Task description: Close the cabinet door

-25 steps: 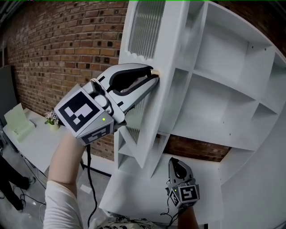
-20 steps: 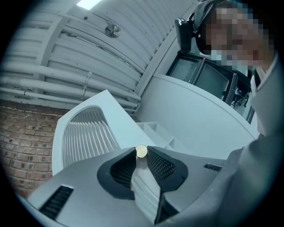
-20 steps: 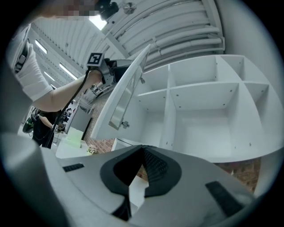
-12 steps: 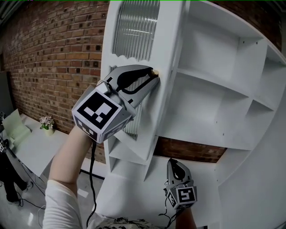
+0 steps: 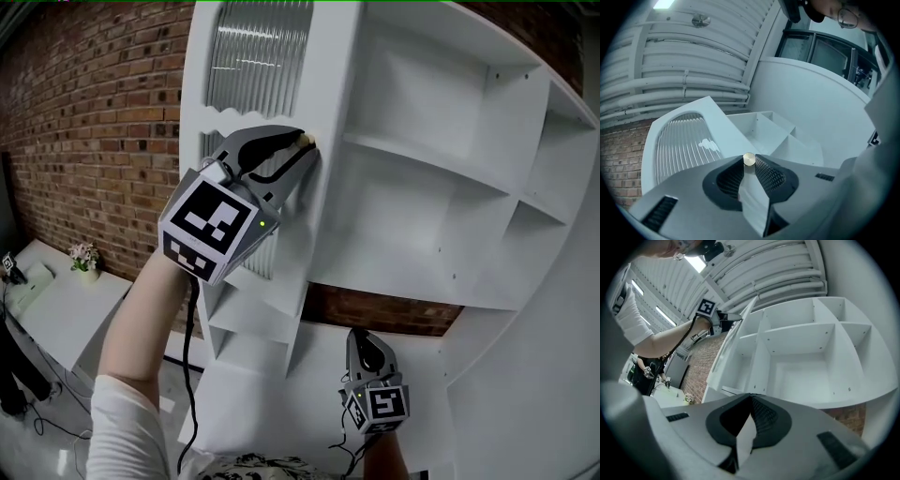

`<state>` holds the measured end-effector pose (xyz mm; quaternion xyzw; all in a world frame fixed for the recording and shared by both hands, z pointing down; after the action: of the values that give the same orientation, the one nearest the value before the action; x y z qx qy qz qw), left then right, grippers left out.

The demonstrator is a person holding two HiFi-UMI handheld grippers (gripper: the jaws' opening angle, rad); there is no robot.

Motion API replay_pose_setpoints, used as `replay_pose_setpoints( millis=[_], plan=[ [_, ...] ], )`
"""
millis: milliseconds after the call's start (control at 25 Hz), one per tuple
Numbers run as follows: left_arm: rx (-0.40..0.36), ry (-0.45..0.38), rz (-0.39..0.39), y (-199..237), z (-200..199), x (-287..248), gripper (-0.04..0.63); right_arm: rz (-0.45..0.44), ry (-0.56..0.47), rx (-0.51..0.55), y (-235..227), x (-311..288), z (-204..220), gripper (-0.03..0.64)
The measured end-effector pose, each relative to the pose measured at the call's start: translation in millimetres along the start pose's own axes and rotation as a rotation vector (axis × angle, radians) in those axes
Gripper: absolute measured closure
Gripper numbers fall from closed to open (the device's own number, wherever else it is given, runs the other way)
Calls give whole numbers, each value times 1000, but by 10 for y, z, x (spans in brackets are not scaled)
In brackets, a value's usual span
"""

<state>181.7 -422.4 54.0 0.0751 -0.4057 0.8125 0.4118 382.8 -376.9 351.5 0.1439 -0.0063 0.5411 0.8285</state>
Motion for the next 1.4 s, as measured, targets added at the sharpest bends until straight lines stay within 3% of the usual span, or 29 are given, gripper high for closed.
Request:
replay_pose_setpoints(
  millis=[360, 960, 1400],
  plan=[
    [-39, 50, -39, -76, 157, -321, 505, 13, 32, -9, -205, 3, 40, 609],
    [-21, 118, -86, -72, 441, -735, 502, -1, 140, -11, -322, -53, 230, 609],
    [43, 55, -184, -84, 551, -805, 500, -4, 186, -40, -264, 32, 372, 609]
  ],
)
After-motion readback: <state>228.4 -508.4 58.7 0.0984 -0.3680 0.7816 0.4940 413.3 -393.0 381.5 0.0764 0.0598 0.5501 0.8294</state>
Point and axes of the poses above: the fingertips, and each gripper's own axes: x backward along the fingers, y to its left, z out of its underside, the point moved 6 cm from there along x, backward along the fingers, and after that the axes turned 4 degrees about -z, right-handed, at the moved point
